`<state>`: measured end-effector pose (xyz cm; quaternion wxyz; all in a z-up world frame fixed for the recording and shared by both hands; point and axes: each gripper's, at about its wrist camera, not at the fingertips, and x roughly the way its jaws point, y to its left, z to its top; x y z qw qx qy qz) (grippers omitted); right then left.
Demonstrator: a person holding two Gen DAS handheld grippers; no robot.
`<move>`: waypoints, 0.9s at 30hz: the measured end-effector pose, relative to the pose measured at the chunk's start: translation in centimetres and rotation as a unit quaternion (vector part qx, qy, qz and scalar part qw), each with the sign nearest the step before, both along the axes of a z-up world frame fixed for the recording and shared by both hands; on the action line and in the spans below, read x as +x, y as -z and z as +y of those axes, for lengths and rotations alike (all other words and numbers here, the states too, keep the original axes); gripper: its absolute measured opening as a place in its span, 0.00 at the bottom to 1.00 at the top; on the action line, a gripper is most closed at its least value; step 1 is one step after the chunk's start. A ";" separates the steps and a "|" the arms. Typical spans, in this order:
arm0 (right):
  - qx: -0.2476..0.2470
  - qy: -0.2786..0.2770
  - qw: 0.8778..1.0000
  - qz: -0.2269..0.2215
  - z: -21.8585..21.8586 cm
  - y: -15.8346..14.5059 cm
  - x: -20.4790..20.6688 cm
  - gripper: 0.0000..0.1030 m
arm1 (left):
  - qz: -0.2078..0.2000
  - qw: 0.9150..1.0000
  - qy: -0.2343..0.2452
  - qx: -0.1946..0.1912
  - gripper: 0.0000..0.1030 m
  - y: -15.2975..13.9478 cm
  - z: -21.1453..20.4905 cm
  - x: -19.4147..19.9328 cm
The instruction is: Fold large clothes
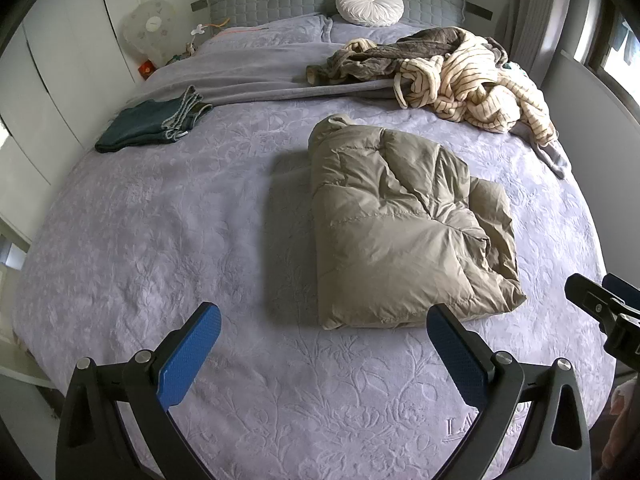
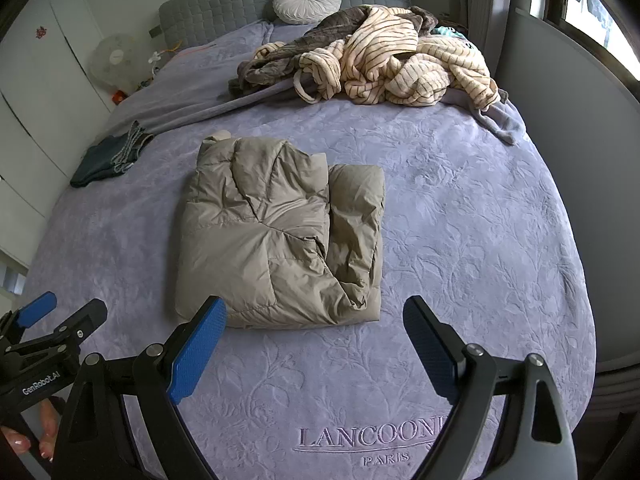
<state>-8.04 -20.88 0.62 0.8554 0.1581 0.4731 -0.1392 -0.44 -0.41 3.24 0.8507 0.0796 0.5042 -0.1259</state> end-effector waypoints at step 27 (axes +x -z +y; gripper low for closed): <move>0.001 0.000 1.000 0.001 0.2 0.0 0.0 0.89 | -0.001 1.000 -0.003 0.001 1.00 0.1 -0.2 -0.3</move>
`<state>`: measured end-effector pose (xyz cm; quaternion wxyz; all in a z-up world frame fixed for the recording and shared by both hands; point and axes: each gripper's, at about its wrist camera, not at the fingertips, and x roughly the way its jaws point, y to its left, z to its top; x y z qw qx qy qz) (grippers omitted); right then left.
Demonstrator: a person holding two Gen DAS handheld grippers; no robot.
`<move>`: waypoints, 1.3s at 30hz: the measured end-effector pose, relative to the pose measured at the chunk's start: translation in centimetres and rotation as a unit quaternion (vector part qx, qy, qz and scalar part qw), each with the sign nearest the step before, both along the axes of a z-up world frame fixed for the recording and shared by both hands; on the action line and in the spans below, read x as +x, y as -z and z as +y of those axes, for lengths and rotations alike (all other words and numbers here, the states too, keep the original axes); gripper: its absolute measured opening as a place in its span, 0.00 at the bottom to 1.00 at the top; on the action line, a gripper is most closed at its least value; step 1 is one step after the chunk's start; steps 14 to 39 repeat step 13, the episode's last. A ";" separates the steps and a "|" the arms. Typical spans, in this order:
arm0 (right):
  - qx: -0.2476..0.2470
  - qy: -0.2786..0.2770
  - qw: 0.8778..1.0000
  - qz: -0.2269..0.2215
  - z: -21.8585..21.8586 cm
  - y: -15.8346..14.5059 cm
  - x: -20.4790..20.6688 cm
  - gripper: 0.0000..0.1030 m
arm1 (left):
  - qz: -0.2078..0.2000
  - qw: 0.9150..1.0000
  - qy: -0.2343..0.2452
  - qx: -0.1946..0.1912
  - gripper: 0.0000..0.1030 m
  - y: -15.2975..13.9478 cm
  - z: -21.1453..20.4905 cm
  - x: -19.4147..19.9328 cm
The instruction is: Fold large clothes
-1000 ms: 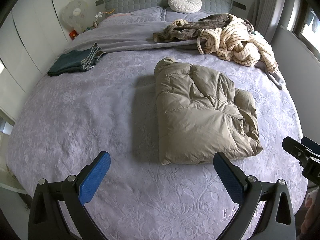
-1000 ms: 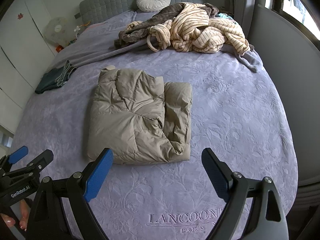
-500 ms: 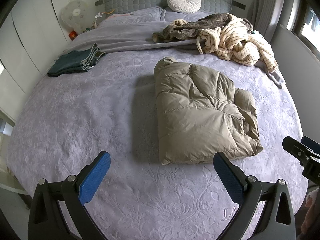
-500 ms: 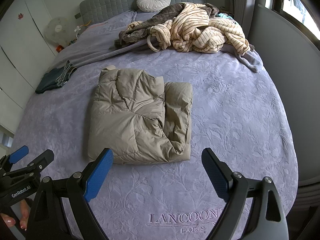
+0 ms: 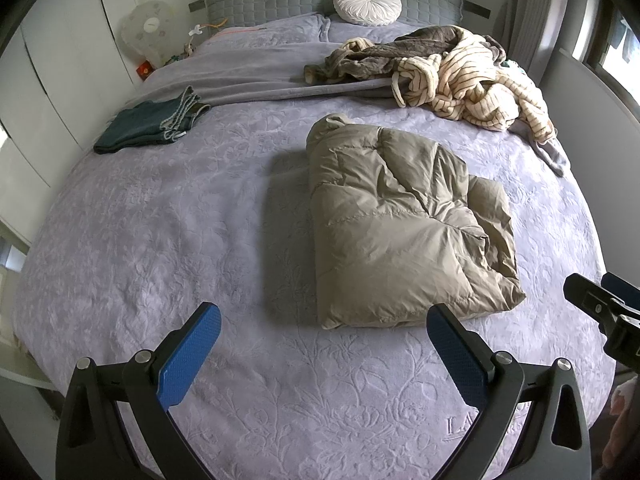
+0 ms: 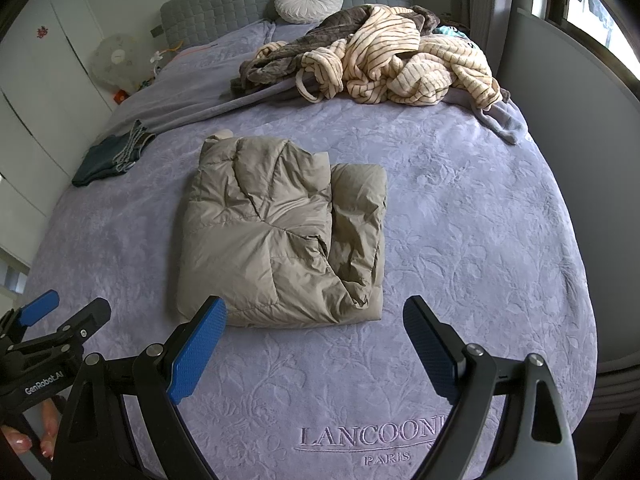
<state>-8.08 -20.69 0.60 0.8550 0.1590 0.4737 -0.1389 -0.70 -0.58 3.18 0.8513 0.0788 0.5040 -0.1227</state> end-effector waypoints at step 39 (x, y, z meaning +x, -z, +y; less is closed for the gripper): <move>0.001 0.000 1.000 0.000 0.1 -0.1 0.0 0.89 | -0.005 1.000 0.012 0.000 1.00 -0.3 -0.4 0.3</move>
